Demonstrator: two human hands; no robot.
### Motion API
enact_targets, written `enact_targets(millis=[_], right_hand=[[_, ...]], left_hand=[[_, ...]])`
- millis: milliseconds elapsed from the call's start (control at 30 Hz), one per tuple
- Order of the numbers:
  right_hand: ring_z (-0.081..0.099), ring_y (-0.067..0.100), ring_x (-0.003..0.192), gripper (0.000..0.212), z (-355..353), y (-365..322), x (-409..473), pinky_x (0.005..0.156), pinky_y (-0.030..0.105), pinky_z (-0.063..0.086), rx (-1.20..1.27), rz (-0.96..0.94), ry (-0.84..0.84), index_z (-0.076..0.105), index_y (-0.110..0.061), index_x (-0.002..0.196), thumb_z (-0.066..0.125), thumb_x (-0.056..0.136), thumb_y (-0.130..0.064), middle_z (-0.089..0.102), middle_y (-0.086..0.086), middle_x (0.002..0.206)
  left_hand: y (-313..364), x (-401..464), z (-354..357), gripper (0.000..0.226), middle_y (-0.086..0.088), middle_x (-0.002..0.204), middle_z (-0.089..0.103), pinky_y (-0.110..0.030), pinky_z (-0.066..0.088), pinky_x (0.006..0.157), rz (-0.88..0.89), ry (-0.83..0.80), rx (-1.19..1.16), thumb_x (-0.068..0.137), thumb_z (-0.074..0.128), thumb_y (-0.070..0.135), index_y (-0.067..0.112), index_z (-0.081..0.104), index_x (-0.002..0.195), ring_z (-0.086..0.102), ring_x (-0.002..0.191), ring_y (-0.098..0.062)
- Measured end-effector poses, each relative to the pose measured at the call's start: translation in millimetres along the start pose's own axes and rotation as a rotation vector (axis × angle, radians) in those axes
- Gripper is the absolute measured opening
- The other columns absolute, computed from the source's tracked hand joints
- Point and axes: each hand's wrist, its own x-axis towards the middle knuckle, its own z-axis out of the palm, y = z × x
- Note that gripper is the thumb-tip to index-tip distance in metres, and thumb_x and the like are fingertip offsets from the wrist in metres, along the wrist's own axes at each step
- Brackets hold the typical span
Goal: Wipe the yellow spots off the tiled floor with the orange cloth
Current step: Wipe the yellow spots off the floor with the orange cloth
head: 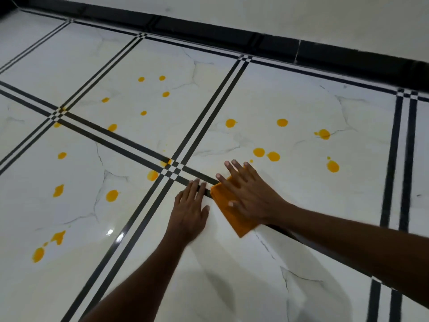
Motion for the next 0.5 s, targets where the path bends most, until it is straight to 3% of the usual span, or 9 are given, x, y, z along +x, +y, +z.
enact_targets(millis=[133, 267, 367, 500], right_hand=[[0.004, 0.038, 0.158, 0.076, 39, -27, -5, 0.123, 0.062, 0.014, 0.022, 0.04, 0.023, 0.007, -0.025, 0.165, 0.027, 0.101, -0.06, 0.007, 0.015, 0.171], [0.006, 0.036, 0.159, 0.073, 46, 2, -14, 0.125, 0.059, 0.009, -0.017, 0.098, 0.016, 0.006, -0.025, 0.165, 0.024, 0.102, -0.057, 0.005, 0.013, 0.172], [0.009, 0.039, 0.158, 0.069, 31, 22, -11, 0.124, 0.06, 0.012, -0.07, 0.255, -0.033, 0.003, -0.024, 0.165, 0.018, 0.103, -0.052, 0.006, 0.015, 0.172], [0.015, 0.044, 0.155, 0.07, 21, -19, -30, 0.124, 0.064, 0.012, 0.079, 0.69, 0.023, 0.01, -0.025, 0.164, 0.027, 0.1, -0.047, 0.009, 0.017, 0.171]], left_hand=[[-14, -7, 18, 0.066, 0.002, 0.168, -0.003, -0.038, 0.005, 0.125, 0.052, 0.09, -0.006, 0.103, 0.027, 0.046, 0.024, 0.003, 0.16, -0.008, 0.154, -0.013], [-16, -4, 25, 0.068, -0.001, 0.168, 0.0, -0.036, 0.003, 0.124, 0.061, 0.129, 0.012, 0.102, 0.034, 0.043, 0.022, 0.006, 0.16, -0.006, 0.155, -0.015], [-3, -3, 13, 0.071, -0.003, 0.167, 0.009, -0.038, 0.003, 0.122, -0.024, 0.095, -0.058, 0.097, 0.042, 0.04, 0.021, 0.015, 0.159, 0.0, 0.155, -0.018], [27, 16, -21, 0.068, -0.011, 0.155, 0.037, -0.044, 0.027, 0.115, -0.187, -0.02, -0.109, 0.083, 0.053, 0.027, 0.011, 0.038, 0.148, 0.03, 0.145, -0.029]])
